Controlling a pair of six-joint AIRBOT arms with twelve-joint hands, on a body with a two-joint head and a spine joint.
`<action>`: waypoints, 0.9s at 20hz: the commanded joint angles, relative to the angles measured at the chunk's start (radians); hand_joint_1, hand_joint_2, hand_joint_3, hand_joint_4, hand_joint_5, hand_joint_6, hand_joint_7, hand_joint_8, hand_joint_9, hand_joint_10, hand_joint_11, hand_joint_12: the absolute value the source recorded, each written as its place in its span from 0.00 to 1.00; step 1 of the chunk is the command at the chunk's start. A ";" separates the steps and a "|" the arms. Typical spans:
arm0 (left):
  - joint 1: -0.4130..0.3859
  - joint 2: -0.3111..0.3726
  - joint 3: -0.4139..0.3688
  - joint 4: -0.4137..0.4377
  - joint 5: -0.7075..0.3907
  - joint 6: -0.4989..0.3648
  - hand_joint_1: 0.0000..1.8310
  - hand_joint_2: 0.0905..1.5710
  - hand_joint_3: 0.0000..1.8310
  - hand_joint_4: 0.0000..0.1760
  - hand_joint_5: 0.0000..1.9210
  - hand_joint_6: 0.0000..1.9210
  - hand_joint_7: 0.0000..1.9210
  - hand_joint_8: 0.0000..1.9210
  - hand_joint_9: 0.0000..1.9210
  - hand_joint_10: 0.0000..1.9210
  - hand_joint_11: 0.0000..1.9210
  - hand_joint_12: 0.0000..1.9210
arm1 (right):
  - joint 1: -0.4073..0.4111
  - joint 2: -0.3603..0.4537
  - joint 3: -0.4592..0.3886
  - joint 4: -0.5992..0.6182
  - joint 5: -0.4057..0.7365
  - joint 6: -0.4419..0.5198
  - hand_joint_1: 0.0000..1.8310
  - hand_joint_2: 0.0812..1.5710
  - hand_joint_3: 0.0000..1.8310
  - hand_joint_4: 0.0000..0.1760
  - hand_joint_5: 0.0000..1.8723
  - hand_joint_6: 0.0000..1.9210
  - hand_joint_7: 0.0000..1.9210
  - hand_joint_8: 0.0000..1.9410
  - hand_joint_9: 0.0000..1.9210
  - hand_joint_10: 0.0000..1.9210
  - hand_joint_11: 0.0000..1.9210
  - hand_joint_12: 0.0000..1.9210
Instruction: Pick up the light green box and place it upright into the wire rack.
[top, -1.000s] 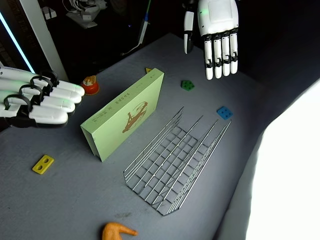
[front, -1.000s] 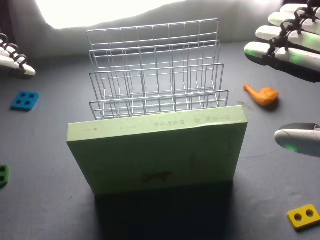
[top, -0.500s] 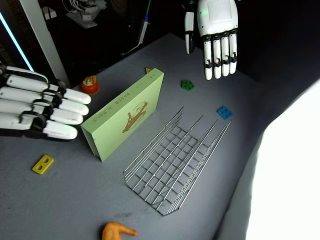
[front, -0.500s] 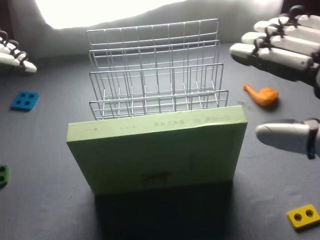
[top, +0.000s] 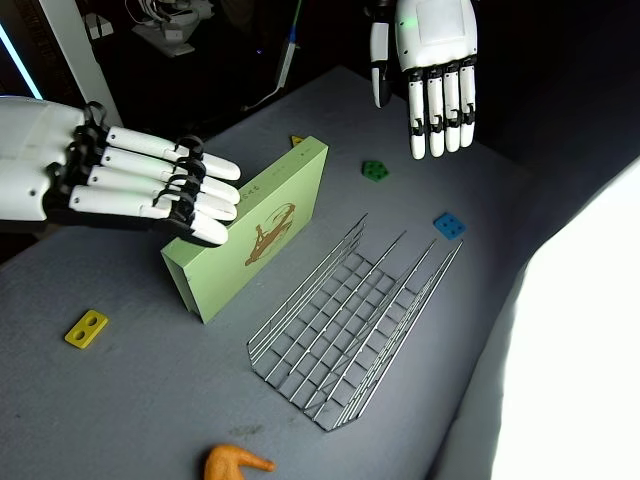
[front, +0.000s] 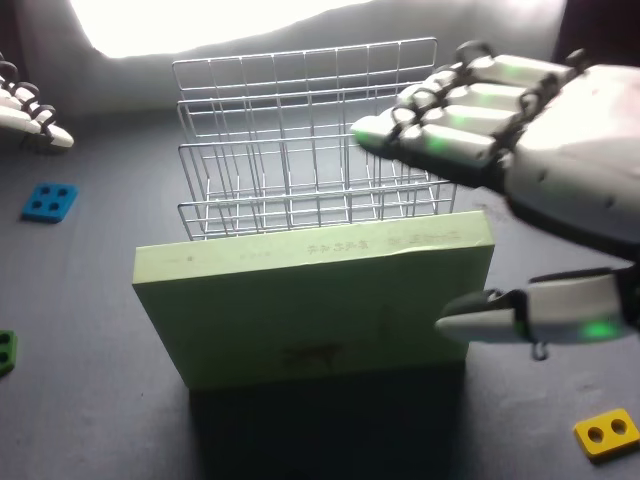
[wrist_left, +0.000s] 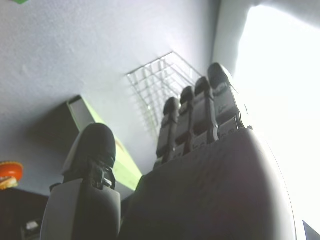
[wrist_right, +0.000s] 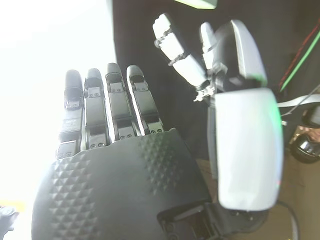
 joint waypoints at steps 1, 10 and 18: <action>-0.007 -0.001 -0.003 0.008 0.080 0.003 0.20 0.89 0.00 0.00 0.05 0.00 0.05 0.00 0.03 0.00 0.00 0.17 | 0.022 -0.015 0.011 0.014 0.112 -0.010 0.29 0.63 0.00 0.00 0.04 0.00 0.08 0.00 0.08 0.00 0.00 0.25; -0.001 0.000 0.000 0.008 0.080 0.003 0.22 0.89 0.00 0.00 0.06 0.00 0.06 0.00 0.05 0.00 0.00 0.12 | 0.144 -0.257 0.179 0.286 0.018 -0.082 0.35 0.62 0.00 0.00 0.04 0.00 0.09 0.00 0.07 0.00 0.00 0.20; -0.002 -0.015 0.007 0.008 0.079 0.003 0.17 0.90 0.00 0.01 0.04 0.00 0.03 0.00 0.02 0.00 0.00 0.18 | 0.162 -0.290 0.224 0.339 -0.038 -0.057 0.40 0.62 0.00 0.00 0.03 0.00 0.08 0.00 0.07 0.00 0.00 0.22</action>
